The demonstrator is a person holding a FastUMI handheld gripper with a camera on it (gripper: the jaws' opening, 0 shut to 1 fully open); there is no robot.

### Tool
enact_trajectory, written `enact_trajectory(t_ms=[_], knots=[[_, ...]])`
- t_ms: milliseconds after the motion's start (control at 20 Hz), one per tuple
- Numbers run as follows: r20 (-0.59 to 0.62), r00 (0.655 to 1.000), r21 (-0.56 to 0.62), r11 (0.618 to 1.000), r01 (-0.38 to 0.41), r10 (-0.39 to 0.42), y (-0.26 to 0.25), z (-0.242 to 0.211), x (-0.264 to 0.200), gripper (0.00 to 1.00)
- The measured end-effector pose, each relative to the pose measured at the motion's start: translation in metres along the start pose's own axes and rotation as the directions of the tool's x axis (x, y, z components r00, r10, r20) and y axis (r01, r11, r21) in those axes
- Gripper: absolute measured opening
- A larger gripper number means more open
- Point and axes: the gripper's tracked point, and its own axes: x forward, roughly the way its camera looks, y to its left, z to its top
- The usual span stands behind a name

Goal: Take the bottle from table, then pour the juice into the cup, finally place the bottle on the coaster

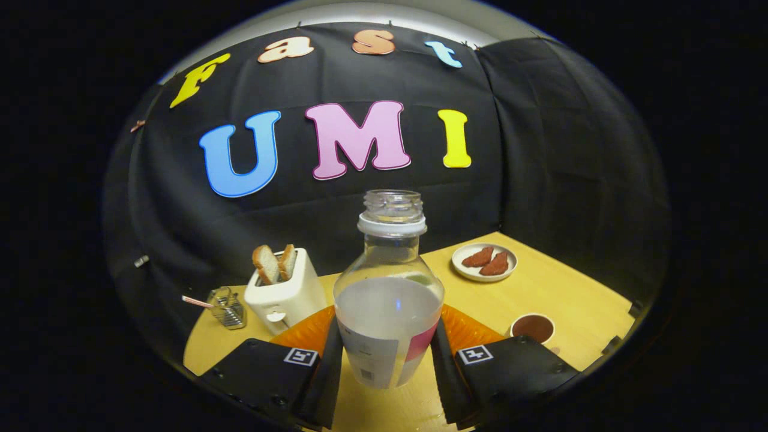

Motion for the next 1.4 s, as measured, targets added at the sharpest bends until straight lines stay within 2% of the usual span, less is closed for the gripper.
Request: enact_trajectory(t_ms=[200,350,600,800,1050,1250,1350,1400], knots=[[0.11,0.992,-0.154,0.984,0.086,-0.069,0.003,-0.011,0.044,0.69],[0.132,0.986,-0.218,0.967,0.131,-0.103,0.006,-0.028,0.069,0.69],[0.075,0.985,-0.191,0.967,0.166,-0.154,0.0,-0.065,0.106,0.7],[-0.001,0.989,-0.186,0.971,0.148,-0.151,-0.002,-0.1,0.123,0.71],[-0.002,0.989,-0.115,0.982,0.148,-0.149,-0.005,-0.104,0.13,0.72],[0.004,0.988,-0.124,0.98,0.153,-0.154,-0.008,-0.104,0.128,0.78],[0.025,0.991,-0.112,0.985,0.132,-0.13,-0.002,-0.093,0.118,0.96],[0.032,0.991,-0.111,0.985,0.135,-0.132,-0.003,-0.09,0.114,0.98]])
